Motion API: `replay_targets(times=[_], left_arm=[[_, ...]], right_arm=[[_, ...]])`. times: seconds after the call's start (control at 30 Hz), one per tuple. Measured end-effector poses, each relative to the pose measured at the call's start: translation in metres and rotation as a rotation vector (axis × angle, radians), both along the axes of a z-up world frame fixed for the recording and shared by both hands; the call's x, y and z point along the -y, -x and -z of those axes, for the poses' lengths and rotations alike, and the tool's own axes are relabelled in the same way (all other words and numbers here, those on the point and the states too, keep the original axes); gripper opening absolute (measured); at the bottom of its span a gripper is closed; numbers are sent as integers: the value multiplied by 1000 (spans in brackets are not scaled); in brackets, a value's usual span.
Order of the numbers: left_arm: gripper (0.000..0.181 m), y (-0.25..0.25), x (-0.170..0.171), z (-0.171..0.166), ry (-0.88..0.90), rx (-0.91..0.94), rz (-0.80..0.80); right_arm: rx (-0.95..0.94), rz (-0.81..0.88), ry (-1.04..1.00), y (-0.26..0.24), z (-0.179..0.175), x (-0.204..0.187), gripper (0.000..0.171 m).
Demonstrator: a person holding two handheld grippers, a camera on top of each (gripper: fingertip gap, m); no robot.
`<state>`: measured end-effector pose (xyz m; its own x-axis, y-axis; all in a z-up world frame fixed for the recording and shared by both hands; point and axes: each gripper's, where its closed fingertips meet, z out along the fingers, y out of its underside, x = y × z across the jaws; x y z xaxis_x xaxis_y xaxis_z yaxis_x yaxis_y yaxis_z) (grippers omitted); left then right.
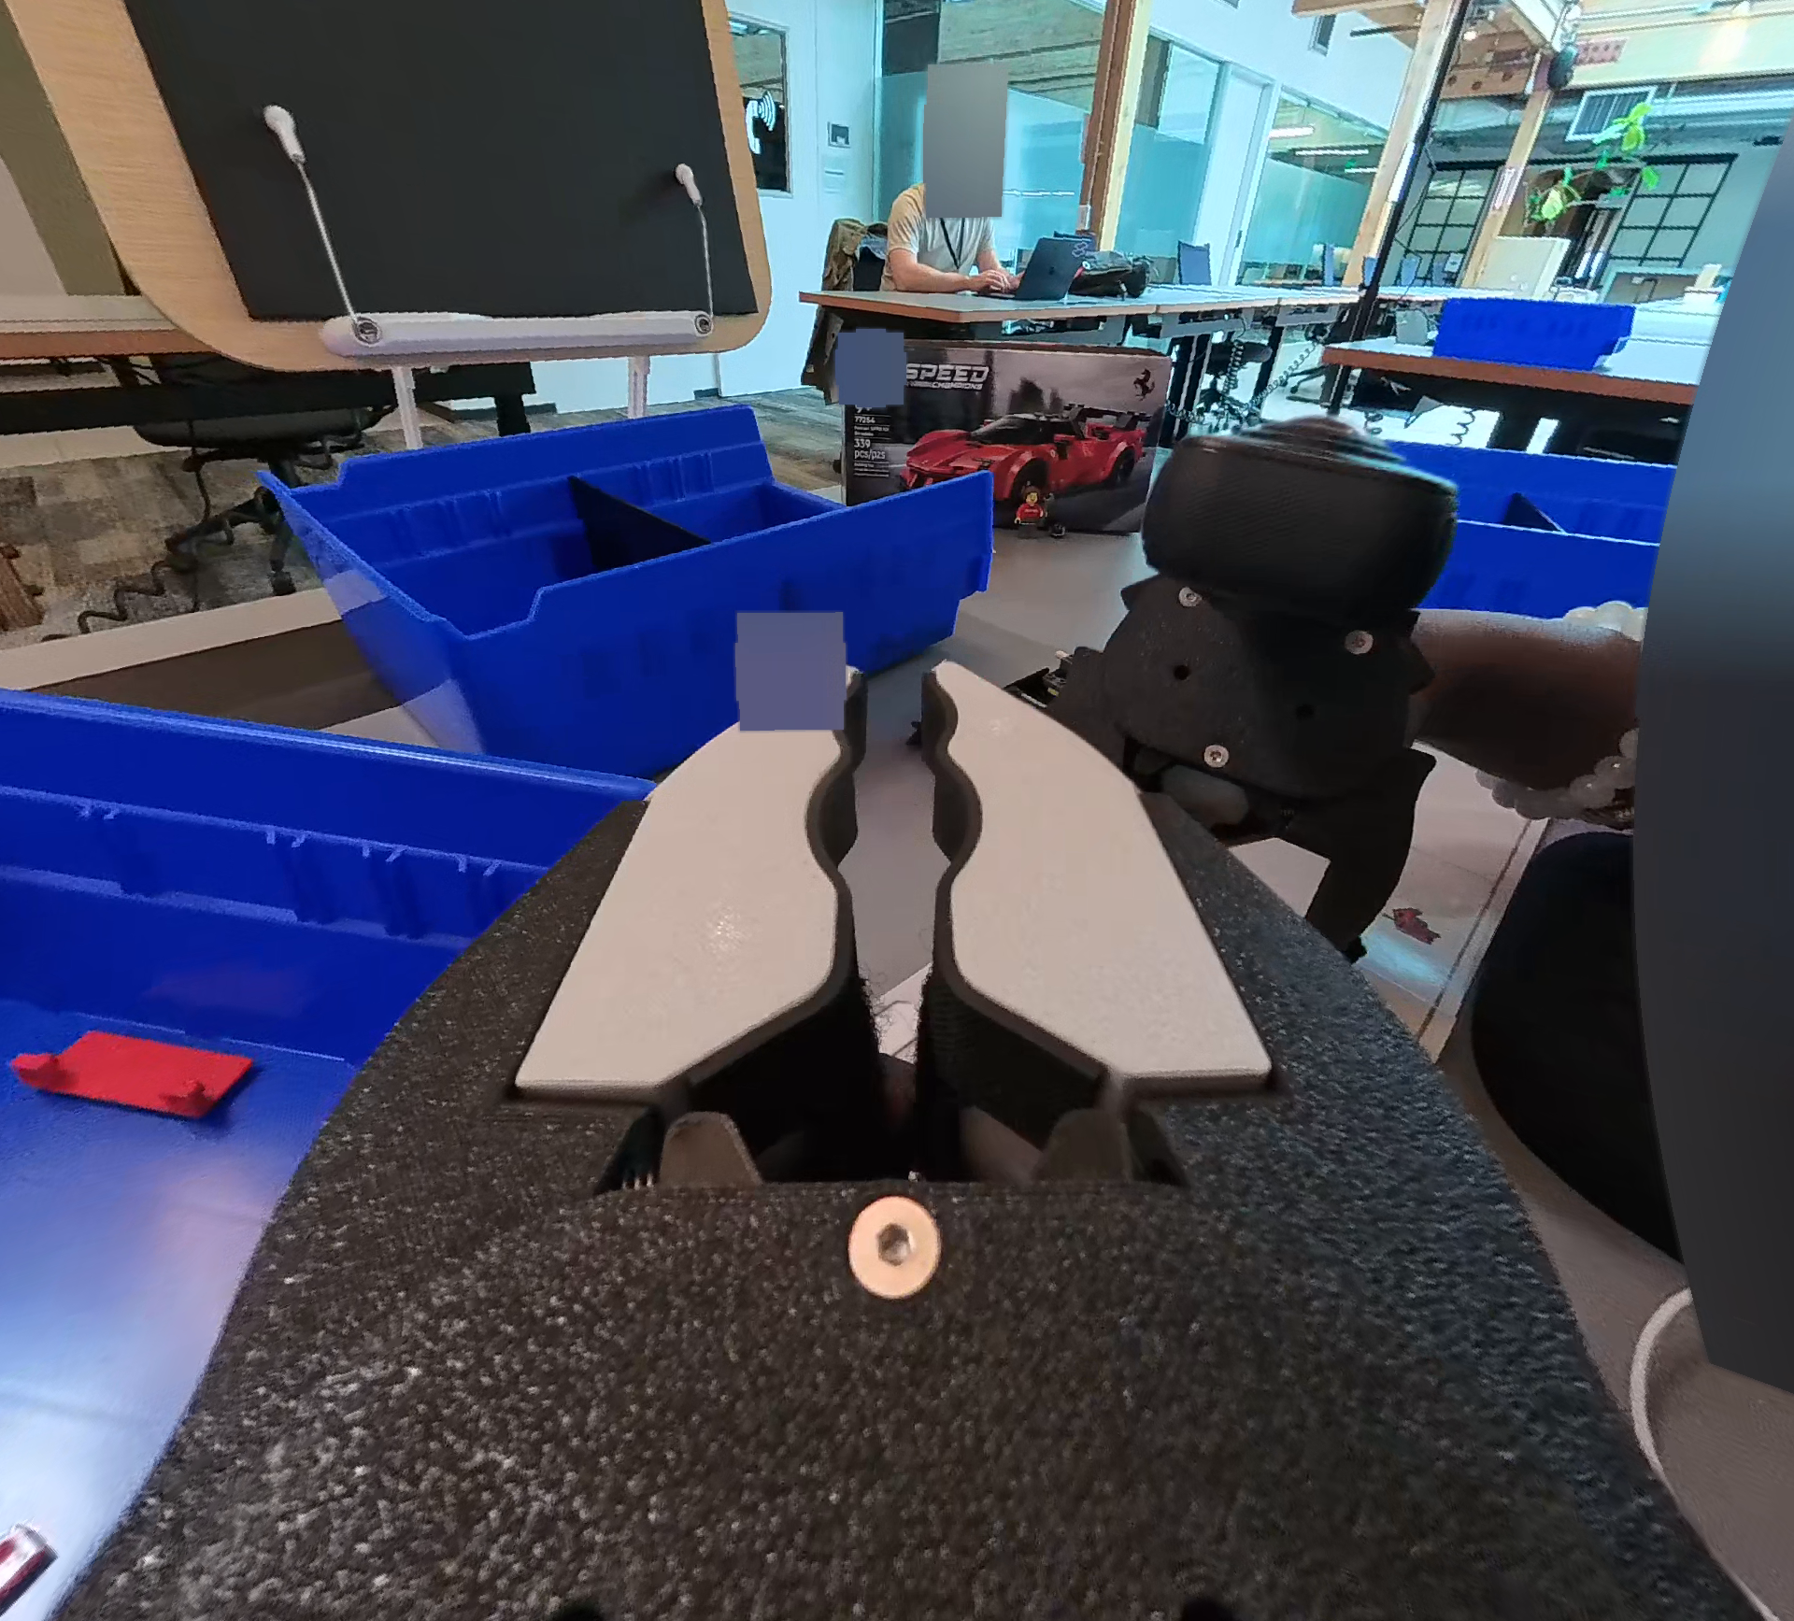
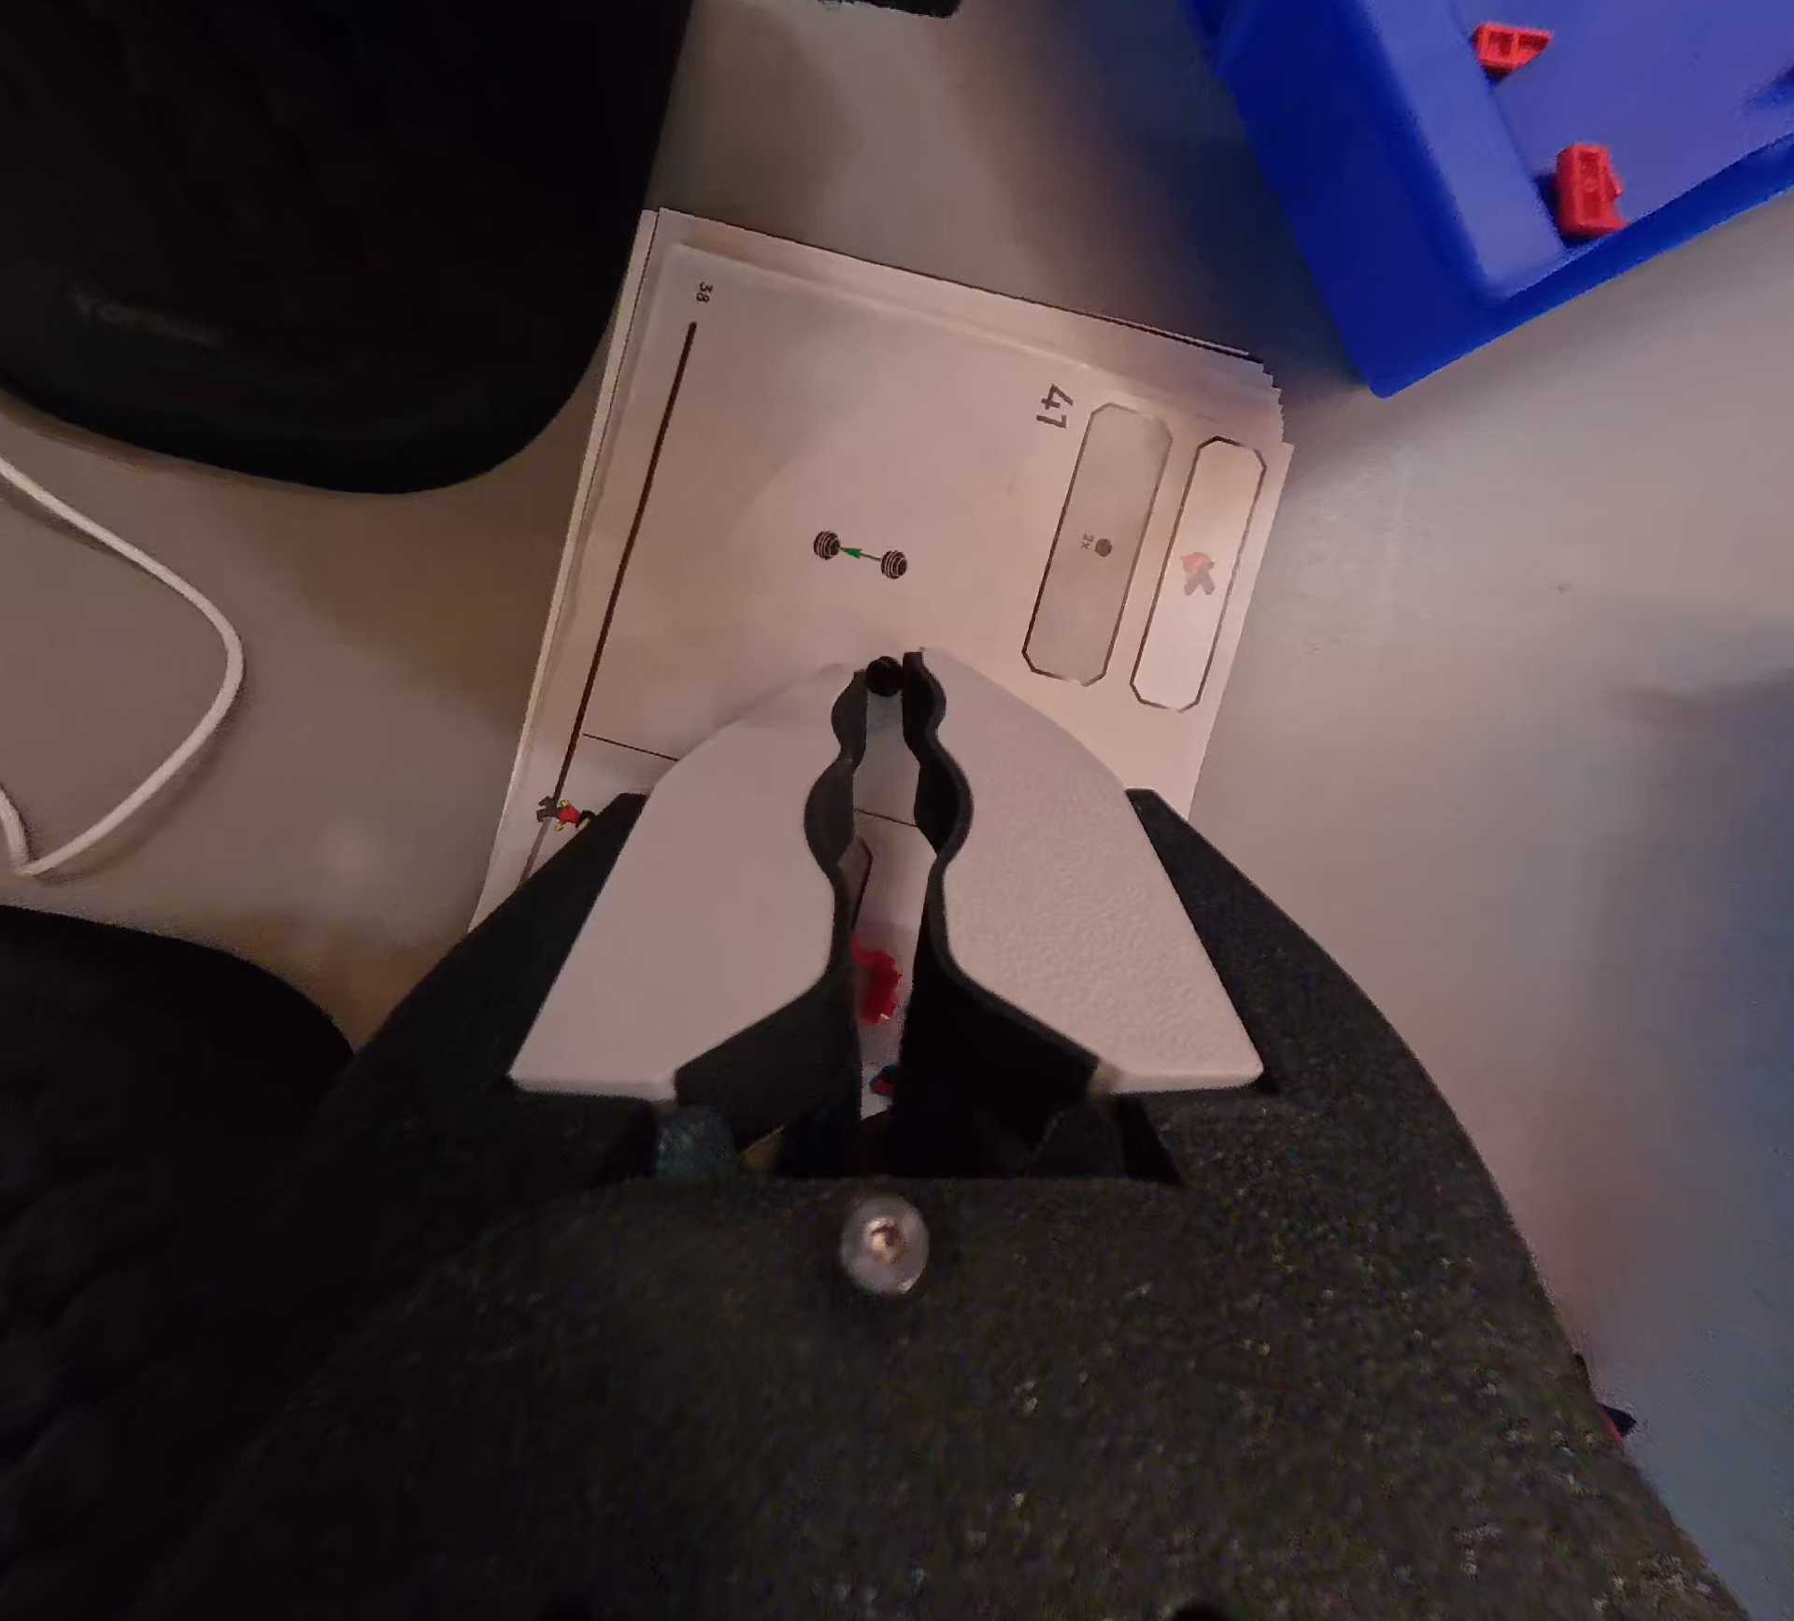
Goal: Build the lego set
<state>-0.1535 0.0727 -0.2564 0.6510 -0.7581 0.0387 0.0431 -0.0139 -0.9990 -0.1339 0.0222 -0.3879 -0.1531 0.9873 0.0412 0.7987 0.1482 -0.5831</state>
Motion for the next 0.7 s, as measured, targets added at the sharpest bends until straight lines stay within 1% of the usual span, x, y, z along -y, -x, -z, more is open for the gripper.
replay_targets(times=[0.13, 0.23, 0.3, 0.37, 0.47, 0.7], left_arm=[[10, 1, 0, 0, 8, 11, 3], [10, 1, 0, 0, 8, 10, 5], [10, 1, 0, 0, 9, 5, 7], [10, 1, 0, 1, 11, -2, 5], [11, 0, 0, 1, 17, -3, 12], [11, -1, 1, 2, 17, -5, 19]], right_arm=[[-19, 14, 5, 0, -3, -3, 6], [-44, 29, 49, -4, -8, -2, 6], [-53, 14, 111, -6, -10, 6, 6], [-24, -18, 160, -9, -6, 16, 6], [26, -22, 137, -11, 2, 15, 7], [-6, -15, 111, -9, -6, 10, 10]])
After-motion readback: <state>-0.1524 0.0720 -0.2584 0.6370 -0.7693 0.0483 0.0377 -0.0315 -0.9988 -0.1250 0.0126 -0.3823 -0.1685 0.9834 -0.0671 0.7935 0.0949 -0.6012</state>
